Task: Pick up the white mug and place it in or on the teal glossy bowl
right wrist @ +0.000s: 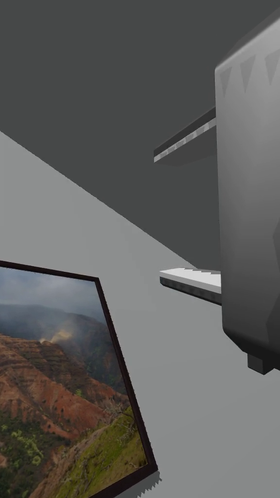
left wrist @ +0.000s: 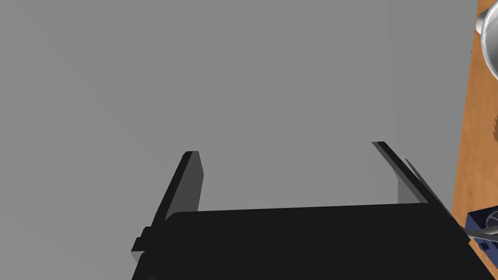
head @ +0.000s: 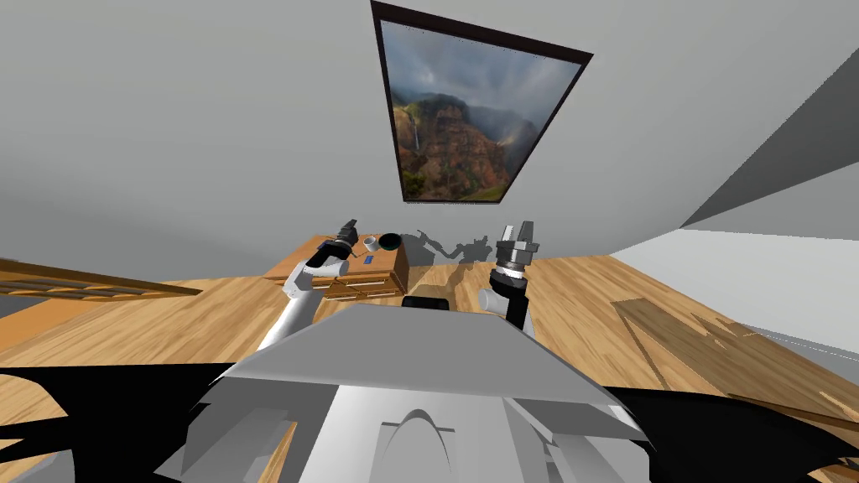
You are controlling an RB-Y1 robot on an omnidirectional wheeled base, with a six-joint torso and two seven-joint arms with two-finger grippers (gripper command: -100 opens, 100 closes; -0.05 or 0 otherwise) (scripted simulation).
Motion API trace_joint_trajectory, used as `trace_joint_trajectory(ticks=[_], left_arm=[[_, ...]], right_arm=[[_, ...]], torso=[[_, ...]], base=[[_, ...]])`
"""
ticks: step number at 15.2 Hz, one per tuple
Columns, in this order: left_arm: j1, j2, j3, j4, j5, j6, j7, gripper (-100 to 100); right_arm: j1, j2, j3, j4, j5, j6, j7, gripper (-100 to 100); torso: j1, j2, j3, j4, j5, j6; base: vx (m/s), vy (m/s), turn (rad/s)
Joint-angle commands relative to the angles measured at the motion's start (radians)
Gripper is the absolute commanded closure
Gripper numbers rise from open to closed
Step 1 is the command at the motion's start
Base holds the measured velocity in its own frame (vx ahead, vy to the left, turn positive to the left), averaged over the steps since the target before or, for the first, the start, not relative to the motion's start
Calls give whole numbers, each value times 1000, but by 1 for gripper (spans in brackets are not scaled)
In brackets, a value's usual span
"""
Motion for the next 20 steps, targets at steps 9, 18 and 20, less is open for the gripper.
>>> trace_joint_trajectory(ticks=[9,18,20], left_arm=[[-44,64,43,108,82,222,17,-100],[-77,129,89,221,179,417,39,-100],[-77,129,89,221,179,460,39,-100]], right_arm=[[0,0,0,0,0,0,0,0],[0,0,0,0,0,0,0,0],[0,0,0,0,0,0,0,0]], torso=[[0,0,0,0,0,0],[2,-1,-1,0,0,0],[2,-1,-1,0,0,0]], base=[[50,-39,-23],[58,-19,-20],[66,-11,-23]])
